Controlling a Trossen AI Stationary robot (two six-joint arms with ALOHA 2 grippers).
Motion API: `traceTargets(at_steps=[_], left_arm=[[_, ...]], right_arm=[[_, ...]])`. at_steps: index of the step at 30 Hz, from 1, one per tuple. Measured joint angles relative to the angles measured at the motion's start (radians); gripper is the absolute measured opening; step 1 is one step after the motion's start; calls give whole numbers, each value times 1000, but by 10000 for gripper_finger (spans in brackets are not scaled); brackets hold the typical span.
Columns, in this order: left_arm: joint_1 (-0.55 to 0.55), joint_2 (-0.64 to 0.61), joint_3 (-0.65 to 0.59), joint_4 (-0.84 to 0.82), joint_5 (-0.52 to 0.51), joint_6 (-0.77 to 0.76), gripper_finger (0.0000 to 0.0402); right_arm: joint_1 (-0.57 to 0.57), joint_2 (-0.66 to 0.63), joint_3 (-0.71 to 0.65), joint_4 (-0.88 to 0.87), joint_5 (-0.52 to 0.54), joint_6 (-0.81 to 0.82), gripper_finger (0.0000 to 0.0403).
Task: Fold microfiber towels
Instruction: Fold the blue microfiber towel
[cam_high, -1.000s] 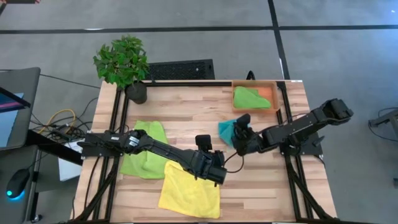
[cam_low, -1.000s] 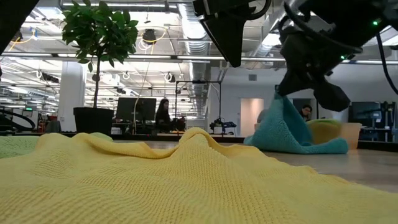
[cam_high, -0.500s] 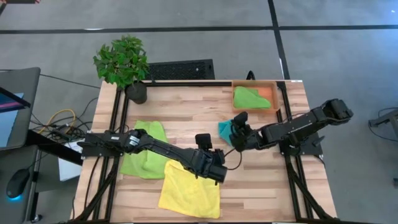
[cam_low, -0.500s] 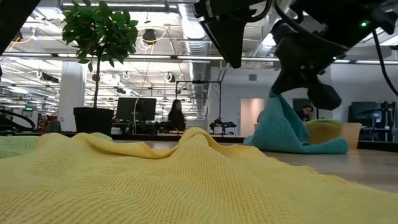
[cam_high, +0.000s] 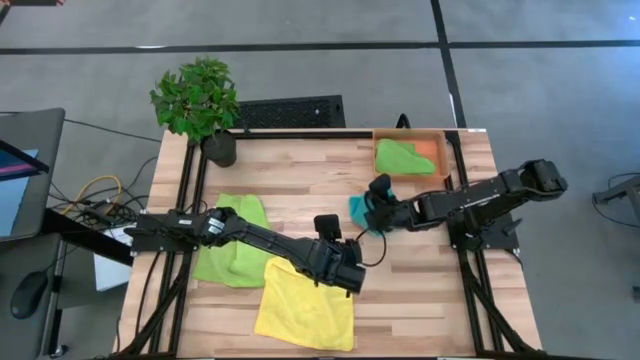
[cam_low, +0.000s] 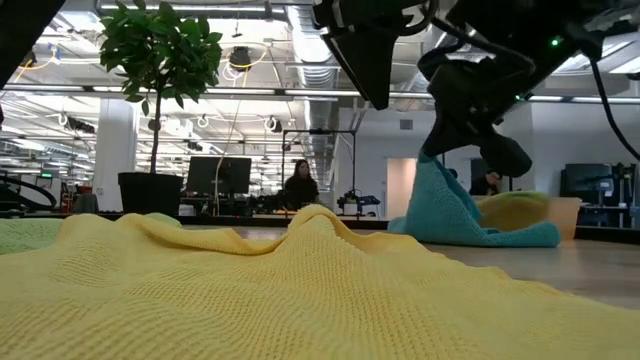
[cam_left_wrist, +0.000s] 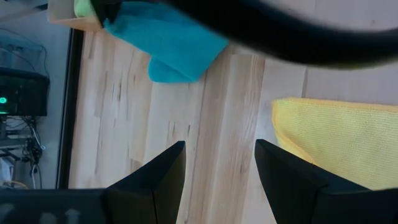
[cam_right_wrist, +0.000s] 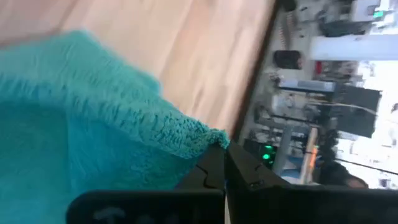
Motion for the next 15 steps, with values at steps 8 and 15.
traceTargets(at_steps=[8, 15], left_arm=[[0, 0, 0, 0, 0, -4, 187], [0, 0, 0, 0, 0, -4, 187]], right_arm=[[30, 0, 0, -245, -42, 184, 11], [69, 0, 0, -441, -42, 390, 15]])
